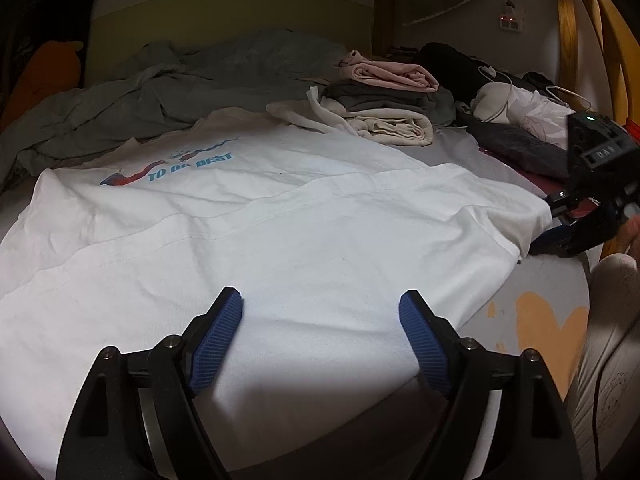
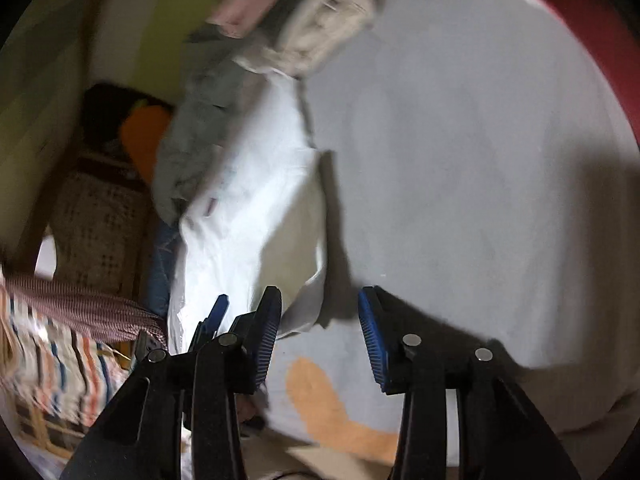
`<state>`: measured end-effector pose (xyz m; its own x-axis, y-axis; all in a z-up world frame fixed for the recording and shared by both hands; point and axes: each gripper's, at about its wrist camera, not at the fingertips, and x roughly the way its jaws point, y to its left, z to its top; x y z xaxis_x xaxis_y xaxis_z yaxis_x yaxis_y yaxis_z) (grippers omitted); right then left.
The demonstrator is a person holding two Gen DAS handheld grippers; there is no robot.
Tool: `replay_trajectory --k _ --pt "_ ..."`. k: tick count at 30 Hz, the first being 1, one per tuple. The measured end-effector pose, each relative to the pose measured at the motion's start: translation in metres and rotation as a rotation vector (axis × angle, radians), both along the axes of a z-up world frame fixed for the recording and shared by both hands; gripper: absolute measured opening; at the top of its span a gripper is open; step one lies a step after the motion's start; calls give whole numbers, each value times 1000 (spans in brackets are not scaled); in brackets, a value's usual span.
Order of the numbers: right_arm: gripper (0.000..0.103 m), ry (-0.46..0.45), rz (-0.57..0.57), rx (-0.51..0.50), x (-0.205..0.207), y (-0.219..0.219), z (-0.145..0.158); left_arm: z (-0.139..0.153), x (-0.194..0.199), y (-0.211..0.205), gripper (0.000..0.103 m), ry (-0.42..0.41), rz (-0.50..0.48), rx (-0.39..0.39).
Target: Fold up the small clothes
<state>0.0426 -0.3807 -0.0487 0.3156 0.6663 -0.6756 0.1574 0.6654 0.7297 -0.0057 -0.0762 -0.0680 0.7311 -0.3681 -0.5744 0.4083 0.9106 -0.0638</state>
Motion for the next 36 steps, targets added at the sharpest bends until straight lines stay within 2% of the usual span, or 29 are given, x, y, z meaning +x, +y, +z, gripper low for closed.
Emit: replay_trajectory --k 3,5,6,7,10,12,15,20,22,24,26,27,28,31,34,36 --pt "41 92 26 18 9 6 1 0 0 0 81 -1 0 -1" --pt "26 130 23 51 9 7 0 0 0 0 81 -2 0 1" --pt "7 148 24 63 10 8 0 0 0 0 82 -1 0 0" --pt "5 183 8 84 10 8 -3 0 0 0 82 -1 0 0" --pt "2 212 -37 86 14 4 -10 0 0 0 83 -2 0 0" --pt "2 183 -67 54 11 -2 -6 0 0 0 83 -2 0 1" --pt "1 90 -83 -31 8 -15 10 0 -1 -1 84 -6 -3 4" --pt "1 84 -75 -112 6 -15 5 0 -1 -3 85 -6 -1 12" --pt "1 52 -83 -227 2 -13 11 -1 -1 -3 85 -9 2 19" --pt "1 -46 -113 -362 -6 -10 30 -1 -1 -3 85 -9 2 19" --pt "1 -144 -135 -418 -16 -9 46 -1 -1 -4 85 -9 2 19" --pt "1 -207 -120 -420 -21 -5 55 -1 -1 -4 86 -10 3 20" --pt "1 -272 -59 -403 -24 4 63 -1 -1 -4 86 -10 2 22" --pt "1 -363 156 -351 -29 42 70 -2 -1 -4 86 -11 3 25" --pt "1 -372 256 -421 -29 72 61 -2 -1 -4 86 -11 4 26" --pt "1 -345 232 -528 -24 78 51 -2 -2 -4 86 -11 4 25"
